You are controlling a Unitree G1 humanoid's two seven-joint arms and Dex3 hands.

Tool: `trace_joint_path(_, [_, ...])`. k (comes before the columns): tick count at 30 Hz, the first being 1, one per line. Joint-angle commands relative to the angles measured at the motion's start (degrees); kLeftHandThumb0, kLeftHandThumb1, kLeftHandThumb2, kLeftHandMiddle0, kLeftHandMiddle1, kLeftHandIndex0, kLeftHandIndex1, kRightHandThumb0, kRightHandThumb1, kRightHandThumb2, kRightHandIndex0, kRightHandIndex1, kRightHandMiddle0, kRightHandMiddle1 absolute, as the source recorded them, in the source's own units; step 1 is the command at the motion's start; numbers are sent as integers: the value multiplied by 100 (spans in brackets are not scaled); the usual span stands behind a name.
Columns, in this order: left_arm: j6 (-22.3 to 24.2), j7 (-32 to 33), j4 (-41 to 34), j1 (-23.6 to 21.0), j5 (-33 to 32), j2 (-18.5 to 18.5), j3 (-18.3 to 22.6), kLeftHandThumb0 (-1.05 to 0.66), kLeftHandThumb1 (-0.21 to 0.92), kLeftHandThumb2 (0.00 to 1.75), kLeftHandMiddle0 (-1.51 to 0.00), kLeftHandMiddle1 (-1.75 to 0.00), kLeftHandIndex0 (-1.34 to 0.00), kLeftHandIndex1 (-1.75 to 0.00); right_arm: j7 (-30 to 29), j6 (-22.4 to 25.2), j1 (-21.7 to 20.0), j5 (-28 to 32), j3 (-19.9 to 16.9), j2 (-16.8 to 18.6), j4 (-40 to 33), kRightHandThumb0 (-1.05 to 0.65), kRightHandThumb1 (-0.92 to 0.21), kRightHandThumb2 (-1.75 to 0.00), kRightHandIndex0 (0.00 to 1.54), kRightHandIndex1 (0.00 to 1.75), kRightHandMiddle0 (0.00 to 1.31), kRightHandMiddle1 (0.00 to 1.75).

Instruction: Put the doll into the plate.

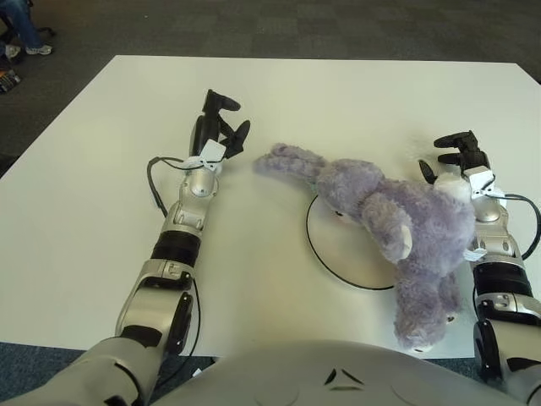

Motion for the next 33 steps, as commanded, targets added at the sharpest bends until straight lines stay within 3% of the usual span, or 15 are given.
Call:
trace_joint_path(1, [-206,-82,524,-116,-297,-27,169,-36,86,61,-92,-175,-24,-175,186,100,10,282,-79,213,274,3,-45,-107,59,159,33,164])
trace_joint_path(6, [-486,-160,1306,-320,-578,-3,331,-36,83,65,-93,-175,-25,-175,175,127,-73,527,-225,307,355,0,-38,-119,63,162,35,171])
trace_joint_path(12, [-666,-186,1713,-442,-744,-8,425,-37,79,70,-95,-175,-27,-175,117,206,-113,684,-327,386,367,0,-33,-128,66,164,37,174])
trace_joint_path(33, [-1011,-313,1840,-422,-817,17,387,-37,76,75,-95,-175,-29,-175,-19,211,-120,622,-334,480,304,0,-23,-142,68,174,44,173])
